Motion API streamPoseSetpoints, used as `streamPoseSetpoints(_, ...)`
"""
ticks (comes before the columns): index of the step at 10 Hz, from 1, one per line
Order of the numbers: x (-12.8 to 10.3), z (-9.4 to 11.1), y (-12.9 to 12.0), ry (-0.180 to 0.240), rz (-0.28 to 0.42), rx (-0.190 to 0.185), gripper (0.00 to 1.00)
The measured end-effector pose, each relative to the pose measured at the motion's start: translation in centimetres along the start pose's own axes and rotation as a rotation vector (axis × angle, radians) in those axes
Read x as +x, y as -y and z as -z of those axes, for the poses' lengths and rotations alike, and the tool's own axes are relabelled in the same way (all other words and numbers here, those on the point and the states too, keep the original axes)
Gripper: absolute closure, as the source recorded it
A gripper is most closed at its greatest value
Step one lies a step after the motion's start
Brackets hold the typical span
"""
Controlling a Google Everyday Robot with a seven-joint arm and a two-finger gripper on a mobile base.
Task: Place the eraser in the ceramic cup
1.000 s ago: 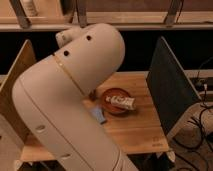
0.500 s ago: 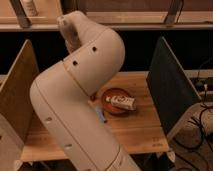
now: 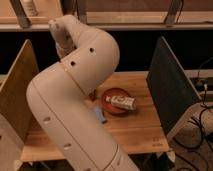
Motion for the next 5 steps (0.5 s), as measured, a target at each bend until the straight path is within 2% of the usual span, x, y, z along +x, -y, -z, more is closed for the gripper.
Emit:
streamPoseSetpoints(1, -0.8, -0.2, 1.5, 0.003, -0.017, 0.026, 1.0)
streamPoseSetpoints(3, -2.7, -0.5, 3.3, 0.018, -0.039, 0.053, 1.0)
streamPoseSetpoints(5, -4.2, -0.6, 3.1, 0.034, -0.049, 0.044, 1.0)
